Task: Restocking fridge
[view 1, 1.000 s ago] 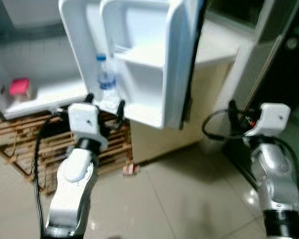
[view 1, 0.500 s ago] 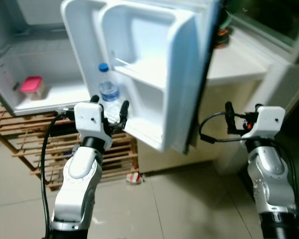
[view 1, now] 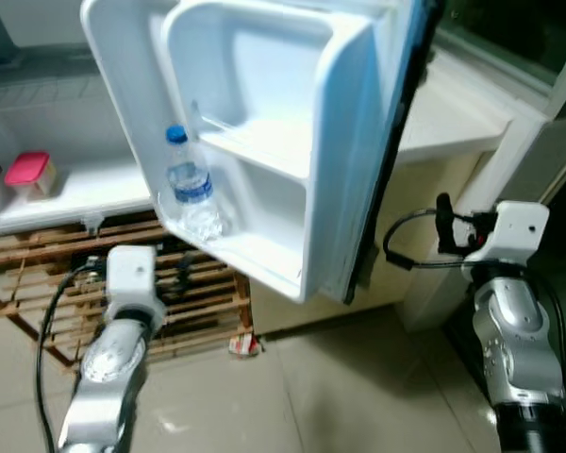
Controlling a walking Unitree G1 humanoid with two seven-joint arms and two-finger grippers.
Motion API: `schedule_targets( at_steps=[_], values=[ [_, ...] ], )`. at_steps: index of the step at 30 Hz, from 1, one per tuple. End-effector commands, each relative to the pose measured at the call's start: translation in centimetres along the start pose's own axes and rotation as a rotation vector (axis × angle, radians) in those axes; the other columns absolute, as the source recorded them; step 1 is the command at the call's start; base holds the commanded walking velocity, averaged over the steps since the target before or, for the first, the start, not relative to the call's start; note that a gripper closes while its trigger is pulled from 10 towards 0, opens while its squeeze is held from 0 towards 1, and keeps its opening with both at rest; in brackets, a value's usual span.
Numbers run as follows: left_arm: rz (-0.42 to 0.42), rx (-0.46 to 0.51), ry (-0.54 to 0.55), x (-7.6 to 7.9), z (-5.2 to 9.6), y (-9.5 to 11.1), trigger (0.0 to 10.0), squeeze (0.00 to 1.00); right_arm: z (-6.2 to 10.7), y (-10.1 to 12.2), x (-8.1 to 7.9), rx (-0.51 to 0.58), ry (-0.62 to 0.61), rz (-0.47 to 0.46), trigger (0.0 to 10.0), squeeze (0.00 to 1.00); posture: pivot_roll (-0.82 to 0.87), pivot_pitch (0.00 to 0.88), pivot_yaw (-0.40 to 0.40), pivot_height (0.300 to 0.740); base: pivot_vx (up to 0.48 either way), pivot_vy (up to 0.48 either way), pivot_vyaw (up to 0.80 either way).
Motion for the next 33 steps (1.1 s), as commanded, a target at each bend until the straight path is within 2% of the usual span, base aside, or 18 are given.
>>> schedule_targets(
  at_steps=[1, 2, 3, 4, 6, 8, 10, 12, 14, 16, 17, 18, 21, 22, 27, 30, 31, 33],
  values=[
    [0.028, -0.093, 0.088, -1.7, 0.0, -2.1, 10.0, 0.0, -0.2, -0.1, 0.1, -0.013, -0.003, 0.009, 10.0, 0.0, -0.09, 0.0, 0.009, 0.74, 0.0, 0.0, 0.0],
    [0.018, -0.167, 0.133, -2.7, 0.1, -3.9, 10.0, 0.0, -0.2, 0.0, 0.1, -0.013, -0.001, 0.01, 10.0, 0.0, -0.09, 0.0, 0.009, 0.74, 0.0, 0.0, 0.0],
    [0.018, -0.167, 0.133, -2.7, 0.1, -3.9, 10.0, 0.0, -0.2, 0.0, 0.1, -0.013, -0.001, 0.01, 10.0, 0.0, -0.09, 0.0, 0.009, 0.74, 0.0, 0.0, 0.0],
    [0.006, -0.213, 0.16, -3.4, 0.3, -5.0, 10.0, 0.0, -0.2, 0.0, 0.1, -0.013, 0.001, 0.011, 10.0, 0.0, -0.09, 0.0, 0.009, 0.74, 0.0, 0.0, 0.0],
    [0.035, -0.421, 0.183, -4.0, 0.1, -9.4, 10.0, 0.0, -0.6, 0.0, 0.1, -0.012, 0.006, 0.007, 10.0, 0.0, -0.09, 0.0, 0.001, 0.74, 0.0, 0.0, 0.0],
    [0.07, -0.509, 0.195, -4.0, 0.3, -11.1, 10.0, 0.0, -0.8, 0.1, 0.1, -0.012, 0.008, 0.005, 10.0, 0.0, -0.09, 0.0, 0.001, 0.74, 0.0, 0.0, 0.0],
    [0.031, -0.621, 0.117, -3.0, 0.5, -12.9, 10.0, 0.0, -1.2, 0.3, 0.0, -0.008, 0.016, 0.003, 10.0, 0.0, -0.09, 0.0, -0.004, 0.74, 0.0, 0.0, 0.0],
    [0.017, -0.653, 0.112, -2.9, 0.7, -13.4, 10.0, 0.0, -1.4, 0.4, 0.0, -0.006, 0.02, 0.003, 10.0, 0.0, -0.09, 0.0, -0.004, 0.74, 0.0, 0.0, 0.0],
    [-0.08, -0.778, 0.094, -3.0, 2.2, -15.6, 10.0, 0.0, -1.8, 0.6, 0.2, -0.003, 0.02, 0.003, 10.0, 0.0, -0.09, 0.0, -0.007, 0.74, 0.0, 0.0, 0.0],
    [-0.208, -0.855, 0.057, -3.3, 3.2, -16.8, 10.0, 0.0, -2.3, 0.7, 0.3, -0.008, 0.015, -0.001, 10.0, 0.0, -0.11, 0.0, -0.009, 0.74, 0.0, 0.0, 0.0],
    [-0.28, -0.86, 0.033, -3.2, 3.2, -16.8, 10.0, 0.0, -2.4, 0.8, 0.2, -0.004, 0.017, 0.001, 10.0, 0.0, -0.11, 0.0, -0.009, 0.74, 0.0, 0.0, 0.0],
    [-0.28, -0.86, 0.033, -3.2, 3.2, -16.8, 10.0, 0.0, -2.4, 0.8, 0.2, -0.004, 0.017, 0.001, 10.0, 0.0, -0.11, 0.0, -0.009, 0.74, 0.0, 0.0, 0.0],
    [-0.383, -0.848, -0.021, -2.8, 2.8, -16.6, 10.0, 0.0, -2.9, 1.2, -0.1, 0.002, 0.037, 0.001, 10.0, 0.0, -0.13, 0.0, -0.001, 0.74, 0.0, 0.0, 0.0],
    [-0.425, -0.833, -0.067, -2.1, 2.5, -16.5, 10.0, 0.0, -3.3, 1.3, -0.6, -0.008, 0.058, -0.018, 10.0, 0.0, -0.14, 0.0, 0.003, 0.74, 0.0, 0.0, 0.0],
    [-0.463, -0.777, -0.188, 0.1, 1.8, -16.1, 10.0, 0.0, -4.1, 1.8, -1.5, -0.016, 0.087, -0.09, 10.0, 0.0, -0.14, 0.0, 0.005, 0.74, 0.0, 0.0, 0.0],
    [-0.462, -0.762, -0.218, 0.7, 1.6, -16.0, 10.0, 0.0, -4.4, 2.0, -1.8, -0.018, 0.097, -0.103, 10.0, 0.0, -0.14, 0.0, 0.007, 0.74, 0.0, 0.0, 0.0],
    [-0.48, -0.742, -0.277, 2.0, 1.4, -15.9, 10.0, 0.0, -5.1, 2.6, -3.1, -0.02, 0.151, -0.144, 10.0, 0.0, -0.14, 0.0, 0.005, 0.74, 0.0, 0.0, 0.0],
    [-0.488, -0.74, -0.289, 2.3, 1.4, -16.0, 10.0, 0.0, -5.3, 2.7, -3.6, -0.022, 0.172, -0.153, 10.0, 0.0, -0.14, 0.0, 0.003, 0.74, 0.0, 0.0, 0.0]
  ],
)
Point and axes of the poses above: a point about 5 cm out from each wrist's last joint towards the gripper, its own z axis pointing back from the gripper into the wrist, its own y axis along the axis of the wrist's last joint, x = y × z, the point moved 2 cm from there along -z, pointing out of the wrist towards the gripper, and after that the axes turned 8 degrees about z, right-handed, at the moved point
